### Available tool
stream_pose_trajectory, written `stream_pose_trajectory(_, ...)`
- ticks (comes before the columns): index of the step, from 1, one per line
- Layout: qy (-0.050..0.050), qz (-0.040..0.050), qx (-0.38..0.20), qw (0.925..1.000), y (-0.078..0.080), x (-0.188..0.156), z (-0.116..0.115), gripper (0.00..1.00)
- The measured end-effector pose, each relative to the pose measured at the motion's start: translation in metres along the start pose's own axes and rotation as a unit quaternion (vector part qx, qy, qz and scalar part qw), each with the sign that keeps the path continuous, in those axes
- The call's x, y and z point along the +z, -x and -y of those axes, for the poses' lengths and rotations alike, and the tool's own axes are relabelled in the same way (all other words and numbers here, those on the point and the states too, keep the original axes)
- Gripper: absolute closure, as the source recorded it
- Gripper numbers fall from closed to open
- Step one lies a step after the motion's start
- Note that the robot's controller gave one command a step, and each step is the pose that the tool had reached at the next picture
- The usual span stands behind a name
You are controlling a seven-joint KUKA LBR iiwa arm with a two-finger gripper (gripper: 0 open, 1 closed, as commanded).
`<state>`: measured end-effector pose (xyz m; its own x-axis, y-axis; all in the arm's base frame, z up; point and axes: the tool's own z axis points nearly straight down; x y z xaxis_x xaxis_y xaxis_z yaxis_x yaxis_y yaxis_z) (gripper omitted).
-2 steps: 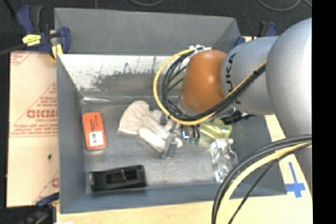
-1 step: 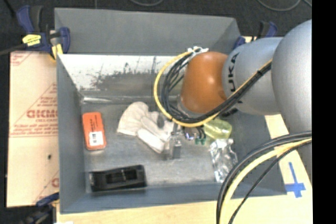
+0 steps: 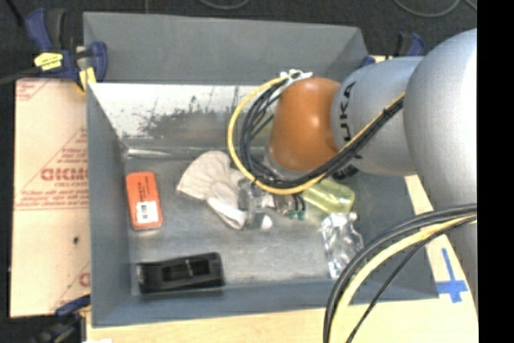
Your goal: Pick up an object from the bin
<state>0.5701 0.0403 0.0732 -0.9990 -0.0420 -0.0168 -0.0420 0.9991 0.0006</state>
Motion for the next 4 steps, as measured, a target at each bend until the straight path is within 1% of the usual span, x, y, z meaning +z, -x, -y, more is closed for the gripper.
stream_pose_trajectory(2,0.000,0.0001,0.000,1.0000,0.000,-0.003,0.000,1.00)
stream_pose_trajectory(4,0.000,-0.0035,0.000,1.0000,-0.002,-0.031,0.001,1.00)
